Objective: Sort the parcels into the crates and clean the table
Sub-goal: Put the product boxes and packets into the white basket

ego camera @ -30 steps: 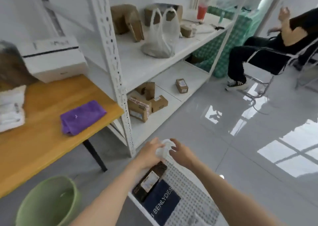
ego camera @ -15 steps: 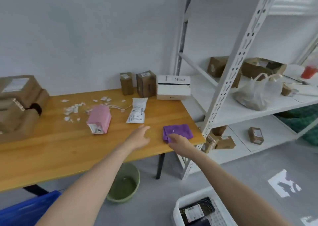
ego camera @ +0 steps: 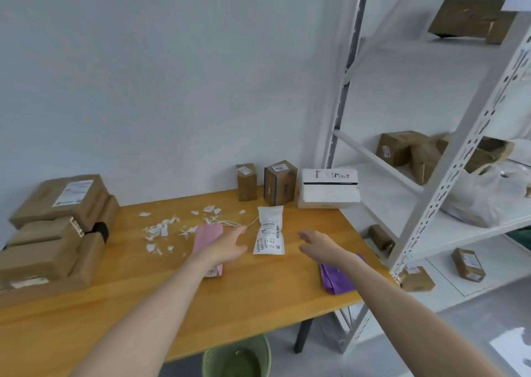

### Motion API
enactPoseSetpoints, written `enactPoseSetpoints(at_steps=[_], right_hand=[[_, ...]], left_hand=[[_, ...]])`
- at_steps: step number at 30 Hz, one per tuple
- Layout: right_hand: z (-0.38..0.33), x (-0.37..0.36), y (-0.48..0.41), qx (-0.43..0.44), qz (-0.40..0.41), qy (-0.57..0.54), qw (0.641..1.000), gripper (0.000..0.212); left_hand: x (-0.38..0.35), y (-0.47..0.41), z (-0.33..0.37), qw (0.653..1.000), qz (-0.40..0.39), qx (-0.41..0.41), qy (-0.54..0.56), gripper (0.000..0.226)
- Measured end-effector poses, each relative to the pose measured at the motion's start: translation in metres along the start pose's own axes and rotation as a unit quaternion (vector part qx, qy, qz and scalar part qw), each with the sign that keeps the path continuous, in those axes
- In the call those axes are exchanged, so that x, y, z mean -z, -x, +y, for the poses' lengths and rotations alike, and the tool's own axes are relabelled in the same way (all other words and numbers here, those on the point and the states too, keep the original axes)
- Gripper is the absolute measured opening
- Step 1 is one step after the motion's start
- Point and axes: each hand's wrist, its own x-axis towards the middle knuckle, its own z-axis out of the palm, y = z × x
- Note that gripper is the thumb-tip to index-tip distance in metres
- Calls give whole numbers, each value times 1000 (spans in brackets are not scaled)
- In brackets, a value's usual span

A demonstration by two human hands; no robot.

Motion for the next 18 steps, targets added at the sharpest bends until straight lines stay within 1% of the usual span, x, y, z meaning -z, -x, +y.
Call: enactPoseSetpoints(at_steps=[2, 4, 7, 9, 13, 18], right_hand=[[1, 1, -13, -7, -7, 6, 1000, 55], [8, 6, -23, -29, -9, 4, 1000, 58], [15, 18, -46, -58, -14, 9, 998, 62], [17, 30, -68, -56, -19, 24, 998, 64], [28, 65, -121, -35, -7, 17, 999, 63], [74, 117, -184, -71, 6, 16, 997, 62]], left_hand=[[4, -8, 0, 1000, -17, 4, -23, 52], [0, -14, 0, 998, -38, 7, -41, 50], [-1, -30, 3, 997, -62, 7, -33, 60], [3, -49, 9, 997, -73, 8, -11, 63], [14, -110, 26, 996, -85, 8, -7, 62], [22, -195, 70, 997, -78, 4, 0, 59]])
